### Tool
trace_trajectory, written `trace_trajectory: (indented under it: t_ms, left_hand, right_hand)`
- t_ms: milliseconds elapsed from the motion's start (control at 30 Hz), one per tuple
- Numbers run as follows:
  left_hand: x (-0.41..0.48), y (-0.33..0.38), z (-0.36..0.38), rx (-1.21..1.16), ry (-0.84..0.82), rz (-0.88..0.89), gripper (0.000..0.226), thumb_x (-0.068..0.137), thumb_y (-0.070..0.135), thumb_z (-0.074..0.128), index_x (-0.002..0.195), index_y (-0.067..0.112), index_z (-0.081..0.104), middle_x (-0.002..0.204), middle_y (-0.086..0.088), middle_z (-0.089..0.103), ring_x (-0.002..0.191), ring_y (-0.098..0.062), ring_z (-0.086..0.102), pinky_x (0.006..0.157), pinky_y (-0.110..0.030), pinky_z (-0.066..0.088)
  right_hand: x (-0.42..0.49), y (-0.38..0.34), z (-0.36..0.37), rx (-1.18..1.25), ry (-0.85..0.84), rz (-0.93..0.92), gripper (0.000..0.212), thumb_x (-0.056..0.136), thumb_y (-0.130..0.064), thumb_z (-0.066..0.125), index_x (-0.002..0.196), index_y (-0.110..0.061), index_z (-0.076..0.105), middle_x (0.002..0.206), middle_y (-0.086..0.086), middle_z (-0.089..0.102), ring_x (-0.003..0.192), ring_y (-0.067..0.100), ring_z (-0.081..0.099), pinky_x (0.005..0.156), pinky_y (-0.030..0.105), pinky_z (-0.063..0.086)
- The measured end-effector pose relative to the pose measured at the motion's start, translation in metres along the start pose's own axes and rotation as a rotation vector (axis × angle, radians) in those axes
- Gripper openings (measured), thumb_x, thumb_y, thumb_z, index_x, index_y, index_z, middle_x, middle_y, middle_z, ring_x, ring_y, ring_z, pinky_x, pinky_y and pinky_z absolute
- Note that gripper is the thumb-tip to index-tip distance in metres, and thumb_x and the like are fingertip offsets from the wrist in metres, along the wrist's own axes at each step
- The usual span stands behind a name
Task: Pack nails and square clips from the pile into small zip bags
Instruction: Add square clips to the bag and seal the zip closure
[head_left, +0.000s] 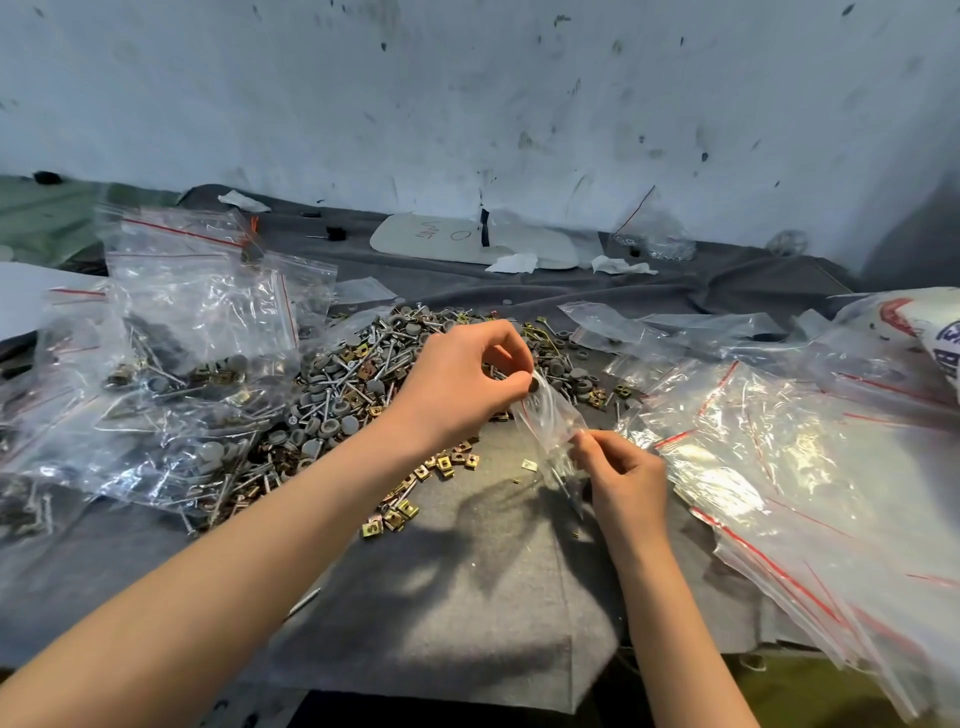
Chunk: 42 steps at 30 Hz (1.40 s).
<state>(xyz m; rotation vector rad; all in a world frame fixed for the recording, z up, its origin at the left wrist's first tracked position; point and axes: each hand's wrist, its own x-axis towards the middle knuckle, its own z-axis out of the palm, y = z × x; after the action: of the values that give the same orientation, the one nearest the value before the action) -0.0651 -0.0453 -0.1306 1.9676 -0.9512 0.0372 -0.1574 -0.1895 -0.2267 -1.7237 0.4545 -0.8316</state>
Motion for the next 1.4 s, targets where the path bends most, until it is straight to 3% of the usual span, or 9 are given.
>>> trace_trajectory:
  t_ms: [167,467,567,700,900,1033,1100,1167,1400]
  left_hand:
    - [0.0,-0.004,0.002,0.114,0.029,0.061,0.007,0.081,0.019,0.072,0.082,0.019,0.065,0.079,0.014,0.066,0.063,0.016,0.055,0.067,-0.018,0.048]
    - [-0.001,-0.008,0.006,0.194,-0.052,0.065,0.009,0.088,0.027,0.067,0.085,0.018,0.064,0.085,0.006,0.067,0.058,0.009,0.052,0.056,-0.008,0.04]
    - [-0.002,-0.007,0.005,0.199,-0.094,0.08,0.023,0.087,0.042,0.063,0.088,0.019,0.067,0.084,0.009,0.068,0.066,0.009,0.055,0.06,-0.006,0.046]
    - [-0.003,-0.004,0.002,0.286,-0.189,0.095,0.049,0.067,0.067,0.06,0.074,0.019,0.066,0.083,0.007,0.061,0.071,0.0,0.055,0.063,-0.012,0.047]
    - [0.0,-0.003,0.003,0.187,-0.13,0.126,0.012,0.086,0.018,0.064,0.076,0.014,0.062,0.091,-0.001,0.063,0.078,-0.013,0.06,0.075,-0.026,0.051]
    - [0.002,-0.004,0.004,0.142,-0.104,0.123,0.013,0.091,0.015,0.057,0.081,0.007,0.06,0.071,0.004,0.06,0.057,-0.002,0.05,0.053,-0.017,0.041]
    - [0.002,-0.005,0.006,0.133,-0.098,0.129,0.014,0.092,0.015,0.054,0.081,0.007,0.058,0.065,0.007,0.056,0.05,0.0,0.046,0.046,-0.011,0.032]
    - [0.002,-0.006,0.007,0.127,-0.094,0.134,0.015,0.094,0.015,0.052,0.081,0.009,0.056,0.064,0.006,0.055,0.049,0.001,0.046,0.044,-0.012,0.032]
    - [-0.003,-0.003,0.004,0.089,-0.019,0.18,0.013,0.097,0.015,0.048,0.088,0.009,0.055,0.087,-0.005,0.062,0.067,-0.007,0.053,0.057,-0.018,0.042]
  right_hand:
    - [0.0,0.0,0.0,-0.016,0.002,-0.004,0.028,0.087,-0.013,0.066,0.072,-0.037,0.068,0.067,-0.019,0.068,0.064,-0.005,0.061,0.06,0.012,0.048]
    - [0.003,0.005,0.0,-0.013,0.009,0.003,0.014,0.083,-0.018,0.071,0.074,-0.029,0.071,0.076,-0.002,0.07,0.07,0.011,0.062,0.068,0.033,0.051]
    - [0.004,0.005,0.001,-0.022,0.022,-0.042,0.018,0.081,-0.012,0.072,0.07,-0.026,0.069,0.088,0.007,0.067,0.08,0.017,0.062,0.072,0.021,0.049]
    - [0.005,0.006,0.001,-0.018,0.04,-0.059,0.025,0.079,-0.007,0.074,0.067,-0.025,0.061,0.102,0.004,0.059,0.071,-0.005,0.057,0.066,0.005,0.043]
    - [0.002,0.005,0.0,0.042,0.0,0.005,0.033,0.069,-0.027,0.083,0.079,-0.021,0.053,0.107,-0.001,0.064,0.095,0.027,0.063,0.084,0.047,0.053]
    - [-0.002,-0.001,0.001,0.146,-0.06,0.014,0.051,0.064,-0.073,0.066,0.095,-0.033,0.059,0.103,-0.002,0.066,0.1,0.016,0.063,0.08,0.031,0.053]
    - [-0.002,-0.002,0.002,0.077,-0.087,-0.014,0.032,0.078,-0.061,0.064,0.095,-0.034,0.062,0.101,-0.007,0.066,0.1,0.012,0.063,0.081,0.02,0.051]
    - [0.0,0.001,0.002,-0.046,-0.111,-0.045,0.01,0.085,-0.03,0.07,0.093,-0.031,0.065,0.103,-0.006,0.067,0.102,0.013,0.061,0.089,0.031,0.05]
    - [0.001,0.005,0.001,-0.05,-0.043,-0.099,0.028,0.079,-0.003,0.073,0.069,-0.029,0.064,0.095,-0.006,0.066,0.097,0.005,0.059,0.08,0.026,0.042]
